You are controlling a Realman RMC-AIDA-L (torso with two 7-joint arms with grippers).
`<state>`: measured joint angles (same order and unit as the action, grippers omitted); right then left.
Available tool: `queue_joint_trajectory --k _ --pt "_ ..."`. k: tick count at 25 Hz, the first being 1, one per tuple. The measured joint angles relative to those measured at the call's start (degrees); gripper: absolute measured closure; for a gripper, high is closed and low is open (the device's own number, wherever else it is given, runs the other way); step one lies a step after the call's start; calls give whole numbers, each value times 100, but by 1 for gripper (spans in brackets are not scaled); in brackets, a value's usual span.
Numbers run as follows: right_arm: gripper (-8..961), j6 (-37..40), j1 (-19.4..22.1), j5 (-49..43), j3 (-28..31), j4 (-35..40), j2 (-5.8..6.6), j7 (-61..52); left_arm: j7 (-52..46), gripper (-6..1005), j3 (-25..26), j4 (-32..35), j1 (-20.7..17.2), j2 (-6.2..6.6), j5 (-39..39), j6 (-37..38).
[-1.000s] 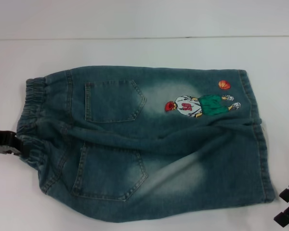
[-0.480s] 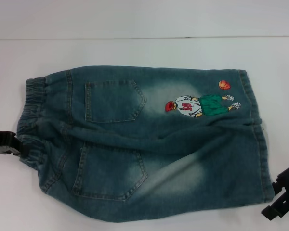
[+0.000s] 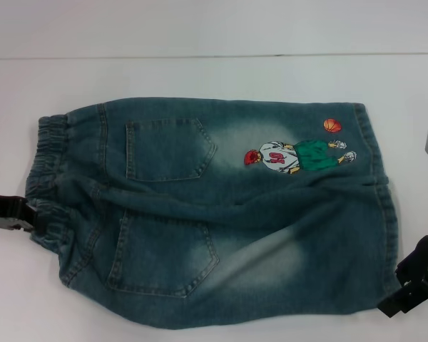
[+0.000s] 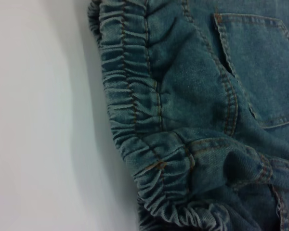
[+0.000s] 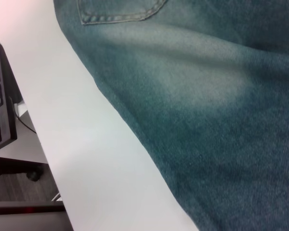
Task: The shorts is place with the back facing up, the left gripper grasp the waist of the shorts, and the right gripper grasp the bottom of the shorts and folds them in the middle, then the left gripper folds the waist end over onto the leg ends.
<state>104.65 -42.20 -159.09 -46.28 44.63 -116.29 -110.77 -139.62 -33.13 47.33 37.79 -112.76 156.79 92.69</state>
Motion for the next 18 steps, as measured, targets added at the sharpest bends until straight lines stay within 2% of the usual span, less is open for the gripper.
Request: queue_joint_trajectory --k 12,17,18 --pt "718 -16 13 1 -33 -7 -11 69 -1 889 0 -5 0 0 0 1" --pt "908 -33 31 1 -19 -7 5 93 -14 884 0 -3 2 4 0 4" --pt "912 -34 37 17 20 -6 12 113 -19 883 0 5 5 6 0 5"
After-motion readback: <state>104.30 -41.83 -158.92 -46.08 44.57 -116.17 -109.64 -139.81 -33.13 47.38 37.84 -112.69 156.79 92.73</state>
